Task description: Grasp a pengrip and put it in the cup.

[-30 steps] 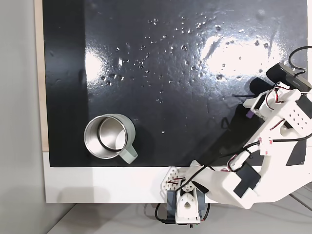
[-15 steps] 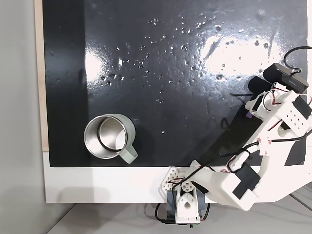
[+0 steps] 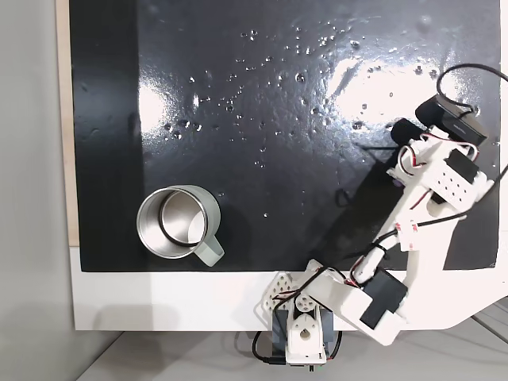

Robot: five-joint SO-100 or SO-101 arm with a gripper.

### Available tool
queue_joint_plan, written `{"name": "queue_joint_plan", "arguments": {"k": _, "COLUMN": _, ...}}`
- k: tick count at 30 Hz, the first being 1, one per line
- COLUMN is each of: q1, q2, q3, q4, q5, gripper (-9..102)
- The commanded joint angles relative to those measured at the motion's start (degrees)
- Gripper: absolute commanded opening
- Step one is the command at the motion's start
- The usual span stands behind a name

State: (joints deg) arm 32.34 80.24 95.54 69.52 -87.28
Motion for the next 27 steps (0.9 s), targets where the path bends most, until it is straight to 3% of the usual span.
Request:
{"name": "queue_joint_plan", "arguments": {"k": 1, "q1": -7.47, "q2": 3.52, "q3": -11.6, "q4": 8.0, "q5": 14.94, "gripper": 0}}
{"name": "queue_joint_plan", "arguments": {"k": 6, "q1": -18.9, "q2": 8.26, "q3": -17.58, "q4": 17.05, "q5": 31.03, "gripper": 0}}
{"name": "queue_joint_plan", "arguments": {"k": 14, "q1": -43.86, "q2": 27.33, "q3": -8.79, "q4": 25.14, "q5": 47.99, "gripper": 0}}
{"name": "queue_joint_plan", "arguments": {"k": 20, "q1": -64.34, "q2": 32.61, "q3": -8.88, "q4": 28.39, "q5": 59.68, "gripper": 0}}
{"name": "queue_joint_plan", "arguments": {"k": 27, "q1": -79.8, "q2": 33.22, "q3": -9.23, "q4": 26.98, "q5": 67.24, "gripper": 0}}
